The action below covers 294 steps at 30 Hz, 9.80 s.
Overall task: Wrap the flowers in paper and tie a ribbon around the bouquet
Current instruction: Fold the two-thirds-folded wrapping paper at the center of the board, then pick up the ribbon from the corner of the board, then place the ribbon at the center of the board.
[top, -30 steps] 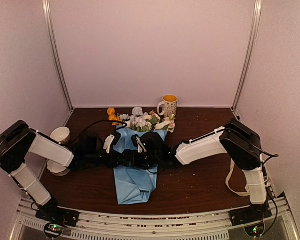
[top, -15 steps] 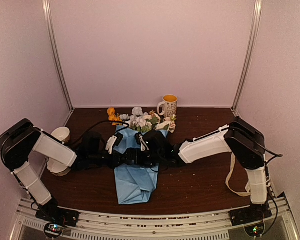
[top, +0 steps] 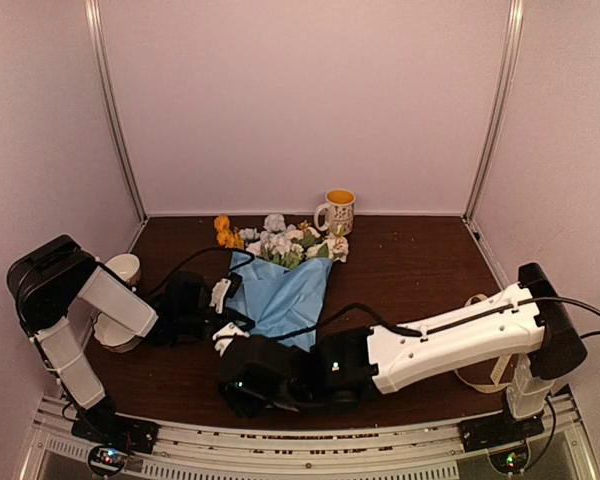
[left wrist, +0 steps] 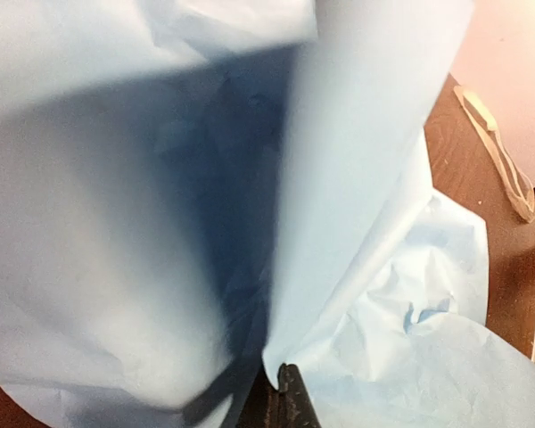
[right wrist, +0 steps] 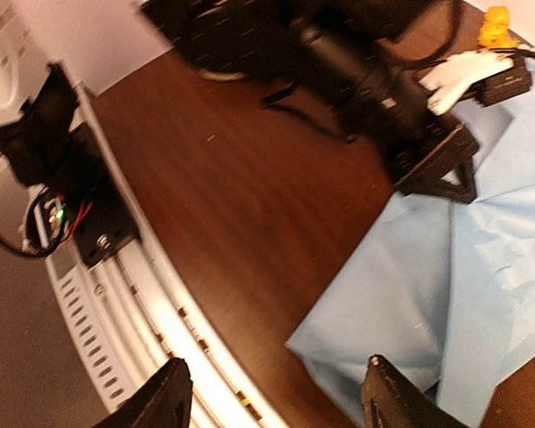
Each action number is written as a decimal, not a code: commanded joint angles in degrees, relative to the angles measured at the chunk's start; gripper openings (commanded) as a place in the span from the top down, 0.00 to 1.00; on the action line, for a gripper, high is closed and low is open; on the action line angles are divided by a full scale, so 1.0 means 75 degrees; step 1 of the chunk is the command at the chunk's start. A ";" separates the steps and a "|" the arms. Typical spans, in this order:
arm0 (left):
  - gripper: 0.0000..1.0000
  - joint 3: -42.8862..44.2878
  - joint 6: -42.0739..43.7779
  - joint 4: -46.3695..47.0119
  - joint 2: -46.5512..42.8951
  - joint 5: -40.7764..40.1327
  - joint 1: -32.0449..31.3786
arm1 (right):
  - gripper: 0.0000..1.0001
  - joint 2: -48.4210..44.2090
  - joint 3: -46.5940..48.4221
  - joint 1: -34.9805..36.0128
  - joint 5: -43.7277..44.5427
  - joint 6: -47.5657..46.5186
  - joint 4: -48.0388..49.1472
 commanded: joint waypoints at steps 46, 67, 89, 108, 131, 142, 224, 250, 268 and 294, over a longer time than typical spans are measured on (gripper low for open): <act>1.00 0.1410 0.0952 -0.2622 -0.1397 -0.0935 0.0041 | 0.98 0.3182 0.1533 0.0263 0.1659 -0.1008 -0.4300; 1.00 0.1598 0.0890 -0.4064 -0.1456 -0.2100 0.0204 | 0.98 0.3298 0.1543 0.0354 0.1635 -0.0910 -0.4438; 1.00 0.1066 0.0261 -0.2751 0.1076 -0.2136 0.0325 | 0.98 0.1164 0.0698 0.0882 0.0845 -0.1238 -0.2924; 1.00 0.0793 0.0209 -0.2336 0.1049 -0.1779 0.0343 | 0.40 0.1773 0.1742 0.0270 0.1248 -0.1149 -0.2984; 1.00 0.0837 0.0303 -0.2459 0.1191 -0.1534 0.0616 | 1.00 0.2066 0.1289 0.0404 0.0659 -0.2202 -0.2195; 1.00 0.0799 0.0364 -0.2512 0.1167 -0.1465 0.0656 | 0.88 0.2284 0.0916 0.0351 -0.1244 -0.1834 -0.1729; 0.96 -0.0455 -0.2536 -0.0518 -0.0507 0.1019 0.0562 | 1.00 0.0523 -0.2276 -0.3134 -0.2669 0.3015 0.2734; 1.00 -0.0174 -0.1504 -0.2018 -0.1099 0.0265 0.0562 | 0.01 -0.5174 -0.7179 -0.6366 0.0087 0.4378 -0.2650; 1.00 -0.0116 -0.1316 -0.2366 -0.1292 0.0187 0.0554 | 1.00 -0.5814 -0.5851 -0.6817 -0.1691 0.2485 -0.1379; 1.00 0.0049 -0.1098 -0.2853 -0.1453 0.0000 0.0563 | 1.00 -0.7900 -0.2138 -0.6980 0.0416 0.1176 -0.3394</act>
